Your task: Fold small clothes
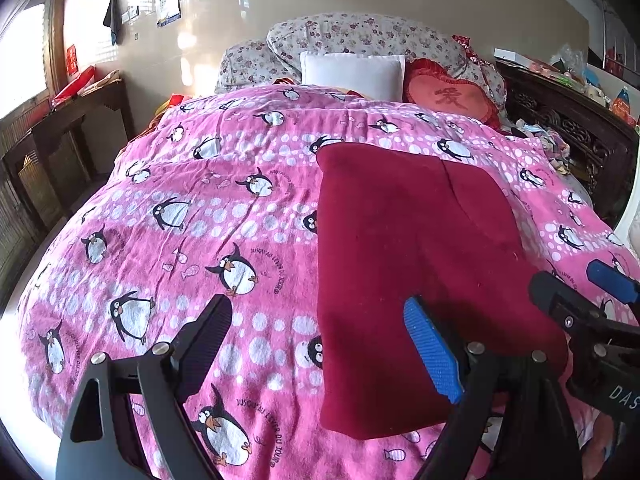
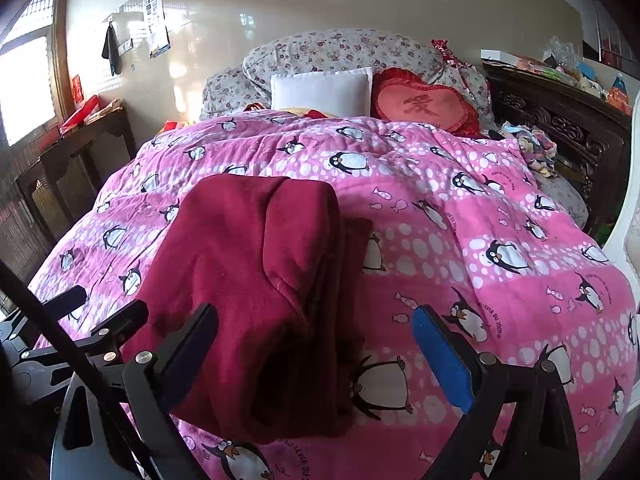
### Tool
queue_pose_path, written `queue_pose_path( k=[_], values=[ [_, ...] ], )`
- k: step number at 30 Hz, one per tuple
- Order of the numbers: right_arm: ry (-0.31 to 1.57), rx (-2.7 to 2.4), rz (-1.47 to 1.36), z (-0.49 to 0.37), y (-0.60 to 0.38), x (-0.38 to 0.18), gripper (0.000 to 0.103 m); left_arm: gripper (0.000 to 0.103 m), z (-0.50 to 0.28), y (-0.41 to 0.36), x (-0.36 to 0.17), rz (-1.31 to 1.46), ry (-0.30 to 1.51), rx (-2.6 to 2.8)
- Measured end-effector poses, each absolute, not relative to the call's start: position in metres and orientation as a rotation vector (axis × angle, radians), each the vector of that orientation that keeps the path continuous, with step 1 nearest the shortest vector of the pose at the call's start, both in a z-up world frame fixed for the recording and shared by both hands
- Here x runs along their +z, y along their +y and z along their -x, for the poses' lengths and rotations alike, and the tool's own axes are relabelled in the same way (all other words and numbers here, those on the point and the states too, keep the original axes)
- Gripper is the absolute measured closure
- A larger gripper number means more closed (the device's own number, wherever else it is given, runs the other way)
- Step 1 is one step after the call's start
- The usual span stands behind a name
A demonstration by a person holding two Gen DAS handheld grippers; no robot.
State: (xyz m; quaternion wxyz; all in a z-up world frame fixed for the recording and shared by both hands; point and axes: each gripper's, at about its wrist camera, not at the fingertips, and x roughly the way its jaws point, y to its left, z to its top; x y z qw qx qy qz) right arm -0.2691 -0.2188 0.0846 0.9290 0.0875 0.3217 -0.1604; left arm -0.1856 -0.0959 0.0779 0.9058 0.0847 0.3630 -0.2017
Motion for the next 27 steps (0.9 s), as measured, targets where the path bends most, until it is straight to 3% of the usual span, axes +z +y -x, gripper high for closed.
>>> queue_pose_path(
  k=[27],
  values=[
    [0.657,-0.329,-0.203,0.272,-0.232,0.085,0.004,0.016,0.172,-0.074,0.095,-0.139,0.737,-0.43]
  ],
)
